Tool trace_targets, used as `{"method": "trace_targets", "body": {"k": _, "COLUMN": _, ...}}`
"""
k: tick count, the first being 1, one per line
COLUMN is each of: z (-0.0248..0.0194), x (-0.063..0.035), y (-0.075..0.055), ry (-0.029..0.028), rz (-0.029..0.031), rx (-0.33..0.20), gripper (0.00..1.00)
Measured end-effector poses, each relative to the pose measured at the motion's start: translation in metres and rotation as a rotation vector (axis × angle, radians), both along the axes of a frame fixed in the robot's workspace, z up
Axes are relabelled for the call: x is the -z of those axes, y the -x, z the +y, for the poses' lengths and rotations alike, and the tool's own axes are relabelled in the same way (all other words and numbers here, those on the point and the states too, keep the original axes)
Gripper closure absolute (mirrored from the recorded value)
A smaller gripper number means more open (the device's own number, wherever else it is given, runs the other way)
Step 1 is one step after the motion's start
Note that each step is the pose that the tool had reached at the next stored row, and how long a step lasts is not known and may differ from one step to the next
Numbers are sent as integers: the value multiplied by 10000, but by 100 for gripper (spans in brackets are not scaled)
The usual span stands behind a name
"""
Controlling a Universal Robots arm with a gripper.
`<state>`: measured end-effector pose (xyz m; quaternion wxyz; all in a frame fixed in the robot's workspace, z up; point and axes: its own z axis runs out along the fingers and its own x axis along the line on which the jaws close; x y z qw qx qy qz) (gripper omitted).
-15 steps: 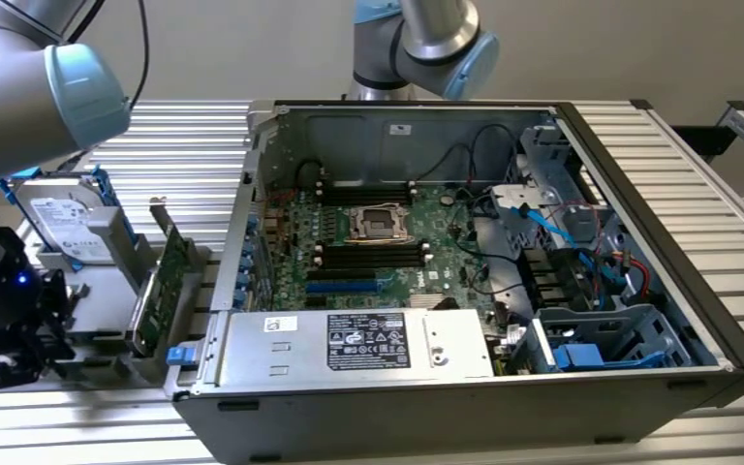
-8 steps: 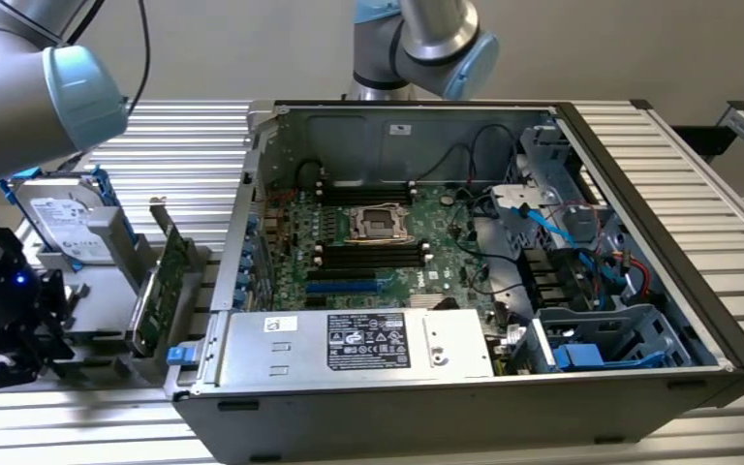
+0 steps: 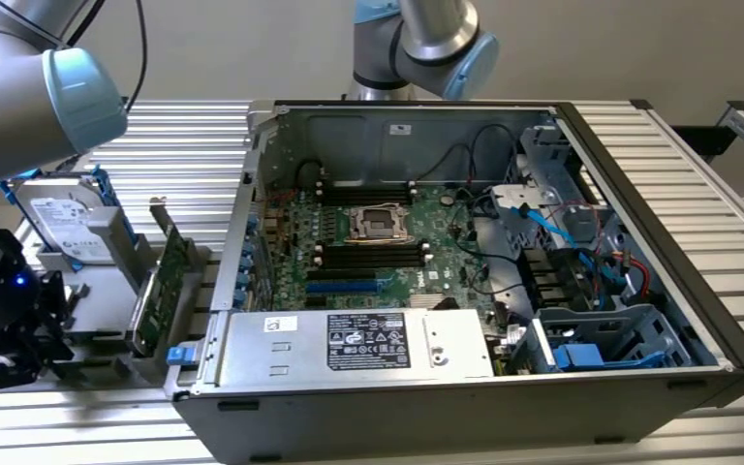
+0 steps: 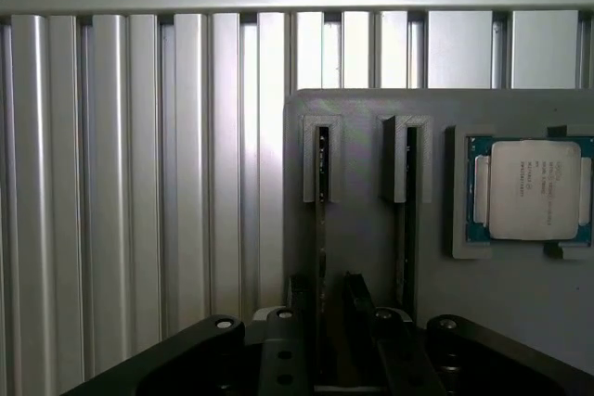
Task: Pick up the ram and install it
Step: 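Pick up the ram and move it above insertion slot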
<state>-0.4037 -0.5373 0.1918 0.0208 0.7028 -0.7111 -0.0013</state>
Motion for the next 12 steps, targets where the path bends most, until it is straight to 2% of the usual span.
{"method": "trace_targets", "body": {"k": 3, "z": 0, "x": 0, "y": 0, "ry": 2, "rz": 1, "rx": 0, "gripper": 72}}
{"method": "trace_targets", "body": {"k": 4, "z": 0, "x": 0, "y": 0, "ry": 4, "rz": 1, "rx": 0, "gripper": 79}}
{"method": "trace_targets", "body": {"k": 8, "z": 0, "x": 1, "y": 0, "ry": 5, "rz": 0, "rx": 0, "gripper": 79}}
{"method": "trace_targets", "body": {"k": 10, "z": 0, "x": 1, "y": 0, "ry": 6, "rz": 1, "rx": 0, "gripper": 86}}
{"method": "trace_targets", "body": {"k": 12, "z": 0, "x": 1, "y": 0, "ry": 5, "rz": 0, "rx": 0, "gripper": 86}}
